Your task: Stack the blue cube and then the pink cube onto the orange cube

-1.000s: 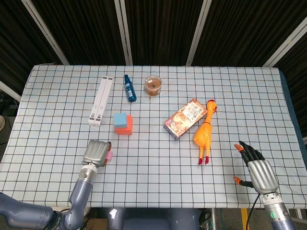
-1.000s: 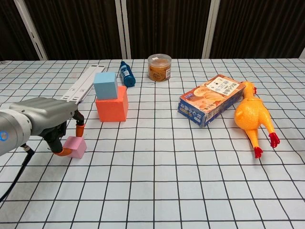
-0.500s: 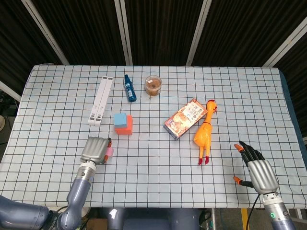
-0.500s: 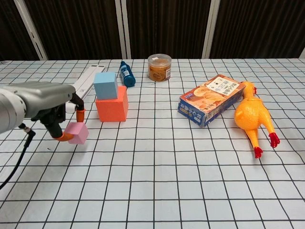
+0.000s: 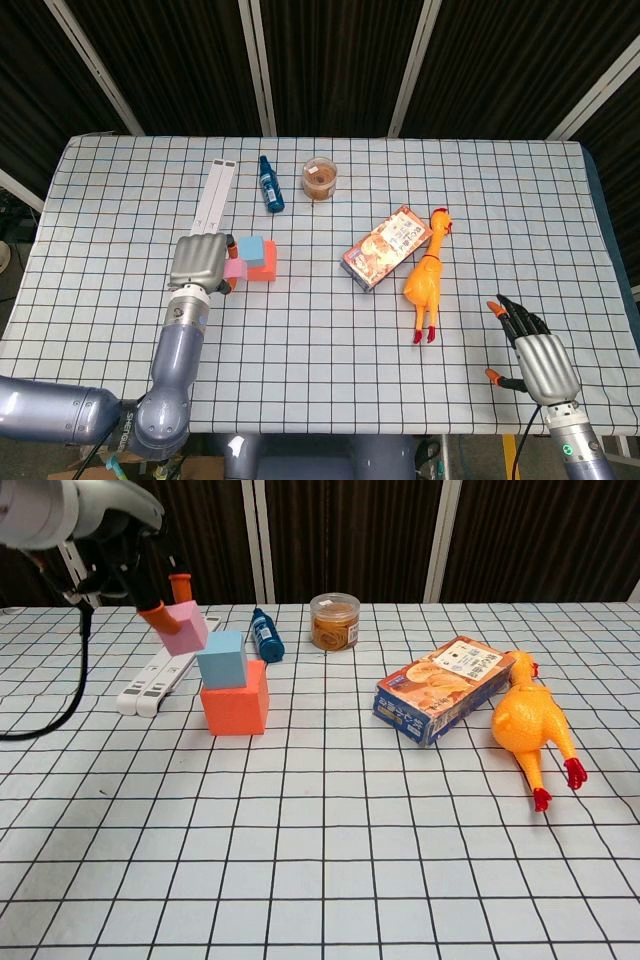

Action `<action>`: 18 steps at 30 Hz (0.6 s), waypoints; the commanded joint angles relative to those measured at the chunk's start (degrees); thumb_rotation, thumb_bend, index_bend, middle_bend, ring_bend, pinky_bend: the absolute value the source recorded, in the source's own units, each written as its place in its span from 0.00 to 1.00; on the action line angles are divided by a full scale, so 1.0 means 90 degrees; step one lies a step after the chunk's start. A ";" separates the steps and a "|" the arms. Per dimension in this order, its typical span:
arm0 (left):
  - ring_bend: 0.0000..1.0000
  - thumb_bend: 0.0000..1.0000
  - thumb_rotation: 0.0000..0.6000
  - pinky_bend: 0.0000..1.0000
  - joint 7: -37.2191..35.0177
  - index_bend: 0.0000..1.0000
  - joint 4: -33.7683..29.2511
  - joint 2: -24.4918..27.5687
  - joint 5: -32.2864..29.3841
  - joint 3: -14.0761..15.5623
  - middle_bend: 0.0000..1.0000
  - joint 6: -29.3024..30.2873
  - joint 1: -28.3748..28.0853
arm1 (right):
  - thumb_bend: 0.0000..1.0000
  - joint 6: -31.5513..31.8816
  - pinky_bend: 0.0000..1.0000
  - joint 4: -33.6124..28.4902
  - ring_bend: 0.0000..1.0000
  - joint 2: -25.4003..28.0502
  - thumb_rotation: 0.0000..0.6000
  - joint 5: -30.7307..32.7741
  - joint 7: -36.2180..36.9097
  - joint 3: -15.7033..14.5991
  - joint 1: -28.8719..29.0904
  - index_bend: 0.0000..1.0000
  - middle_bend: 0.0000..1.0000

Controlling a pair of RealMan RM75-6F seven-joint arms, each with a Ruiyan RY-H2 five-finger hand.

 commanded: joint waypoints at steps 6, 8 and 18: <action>0.79 0.35 1.00 0.78 0.0424 0.45 0.0854 -0.0122 -0.0939 -0.0525 1.00 0.0767 -0.0973 | 0.16 -0.0002 0.20 0.0020 0.13 0.0015 1.00 0.0027 0.0056 0.0014 -0.0001 0.12 0.07; 0.79 0.35 1.00 0.78 0.0525 0.46 0.1091 -0.0191 -0.0921 -0.0395 1.00 0.0849 -0.1105 | 0.16 -0.0012 0.20 0.0032 0.13 0.0009 1.00 0.0024 0.0061 0.0011 0.0003 0.12 0.07; 0.79 0.35 1.00 0.78 0.0447 0.46 0.1599 -0.0402 -0.0782 -0.0136 1.00 0.0461 -0.1208 | 0.16 -0.0064 0.20 0.0066 0.13 -0.0033 1.00 0.0071 0.0010 0.0014 0.0017 0.12 0.07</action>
